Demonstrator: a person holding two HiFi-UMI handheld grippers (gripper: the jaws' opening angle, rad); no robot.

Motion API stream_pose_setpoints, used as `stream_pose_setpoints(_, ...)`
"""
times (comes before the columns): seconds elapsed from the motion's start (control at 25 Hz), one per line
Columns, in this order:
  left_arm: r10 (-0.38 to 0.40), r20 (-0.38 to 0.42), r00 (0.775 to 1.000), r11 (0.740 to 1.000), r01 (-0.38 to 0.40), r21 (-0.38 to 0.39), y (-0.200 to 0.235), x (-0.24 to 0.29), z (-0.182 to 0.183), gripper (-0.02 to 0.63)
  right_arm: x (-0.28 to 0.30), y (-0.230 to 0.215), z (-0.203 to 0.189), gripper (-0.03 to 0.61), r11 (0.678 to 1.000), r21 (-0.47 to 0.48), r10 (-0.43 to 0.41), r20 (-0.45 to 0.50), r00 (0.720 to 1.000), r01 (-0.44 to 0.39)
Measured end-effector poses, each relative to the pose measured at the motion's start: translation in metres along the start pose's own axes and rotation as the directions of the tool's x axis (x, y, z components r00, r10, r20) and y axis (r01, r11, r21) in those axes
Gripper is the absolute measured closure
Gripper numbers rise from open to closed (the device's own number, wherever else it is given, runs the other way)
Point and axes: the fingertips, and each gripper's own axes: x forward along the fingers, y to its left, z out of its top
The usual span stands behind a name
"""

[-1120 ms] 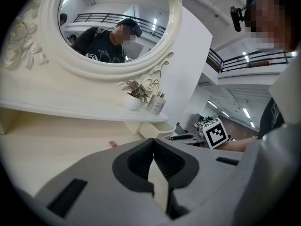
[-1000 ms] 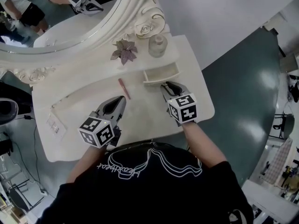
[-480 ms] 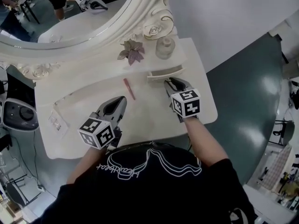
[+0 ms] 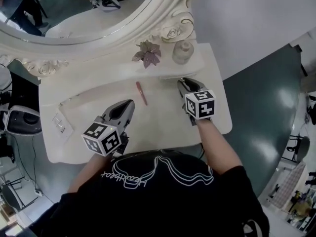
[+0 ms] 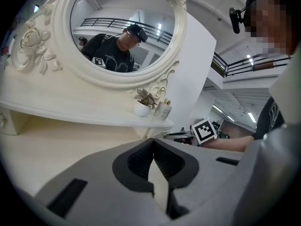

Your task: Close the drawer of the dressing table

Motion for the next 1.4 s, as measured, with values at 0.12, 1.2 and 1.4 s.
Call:
stream_pose_setpoints(0.12, 0.015, 0.007, 1.000, 1.000, -0.015, -0.002, 0.005, -0.003, 0.001, 0.609, 0.005, -0.002, 0.004, 0.478, 1.000, -0.001, 0.003, 0.003, 1.000, -0.003)
stream_pose_setpoints(1.2, -0.016, 0.034, 0.999, 1.000, 0.015, 0.012, -0.029, -0.032, 0.020, 0.609, -0.082, 0.042, 0.035, 0.380, 0.989, -0.014, 0.145, 0.180, 0.973, -0.144)
stream_pose_setpoints(1.4, -0.092, 0.048, 0.995, 0.994, 0.089, 0.068, -0.063, -0.034, 0.040, 0.609, -0.136, 0.076, 0.066, 0.459, 0.971, -0.058, 0.237, 0.293, 0.926, -0.230)
